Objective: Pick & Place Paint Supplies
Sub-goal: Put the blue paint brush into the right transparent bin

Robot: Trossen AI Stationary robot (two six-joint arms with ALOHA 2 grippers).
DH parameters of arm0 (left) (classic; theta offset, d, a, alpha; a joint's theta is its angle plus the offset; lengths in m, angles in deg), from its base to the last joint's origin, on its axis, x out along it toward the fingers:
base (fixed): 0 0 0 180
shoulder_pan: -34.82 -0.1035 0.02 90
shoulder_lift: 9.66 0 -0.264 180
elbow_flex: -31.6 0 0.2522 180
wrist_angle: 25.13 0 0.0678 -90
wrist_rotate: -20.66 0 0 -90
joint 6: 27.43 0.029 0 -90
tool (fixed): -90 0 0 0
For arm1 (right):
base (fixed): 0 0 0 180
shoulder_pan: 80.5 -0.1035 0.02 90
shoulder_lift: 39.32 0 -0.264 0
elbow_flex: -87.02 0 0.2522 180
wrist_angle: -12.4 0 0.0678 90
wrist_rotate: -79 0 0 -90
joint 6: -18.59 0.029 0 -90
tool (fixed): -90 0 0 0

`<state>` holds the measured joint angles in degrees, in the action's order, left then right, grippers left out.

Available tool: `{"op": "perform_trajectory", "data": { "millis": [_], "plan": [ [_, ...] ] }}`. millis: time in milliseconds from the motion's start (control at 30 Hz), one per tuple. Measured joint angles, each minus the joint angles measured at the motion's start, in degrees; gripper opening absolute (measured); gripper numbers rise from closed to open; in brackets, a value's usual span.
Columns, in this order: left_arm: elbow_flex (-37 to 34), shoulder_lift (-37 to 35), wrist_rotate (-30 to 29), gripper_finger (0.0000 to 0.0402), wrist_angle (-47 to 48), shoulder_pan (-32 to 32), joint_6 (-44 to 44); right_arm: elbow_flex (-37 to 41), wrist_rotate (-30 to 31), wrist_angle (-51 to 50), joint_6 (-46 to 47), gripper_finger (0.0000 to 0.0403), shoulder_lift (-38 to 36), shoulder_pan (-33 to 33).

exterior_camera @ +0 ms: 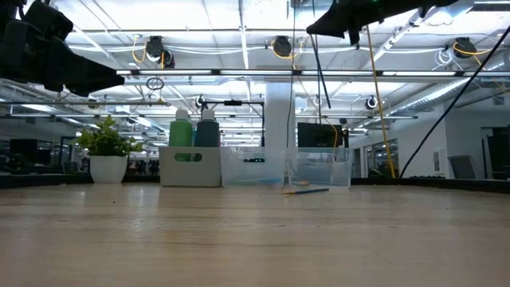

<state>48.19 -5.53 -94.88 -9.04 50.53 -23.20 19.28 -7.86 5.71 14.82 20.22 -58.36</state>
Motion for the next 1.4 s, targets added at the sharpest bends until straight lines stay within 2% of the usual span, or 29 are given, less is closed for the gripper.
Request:
{"op": "perform_trajectory", "data": {
  "millis": [633, 933, 1400],
  "plan": [
    [0.00, 0.00, -0.02, 0.0202, 0.00, 0.00, 0.00, -0.02, 0.00, -0.06, 3.30, 0.0000, 1.83, 4.87],
    [0.00, 0.00, 0.00, 0.0202, 0.00, -0.01, 0.00, -0.02, 0.02, 0.35, 3.59, 0.0000, 6.67, 5.92],
    [0.00, 0.00, 0.00, 0.0203, 0.00, -0.01, 0.00, 0.00, 0.10, -1.73, 11.69, 0.0000, 18.21, 9.48]
  ]
}}
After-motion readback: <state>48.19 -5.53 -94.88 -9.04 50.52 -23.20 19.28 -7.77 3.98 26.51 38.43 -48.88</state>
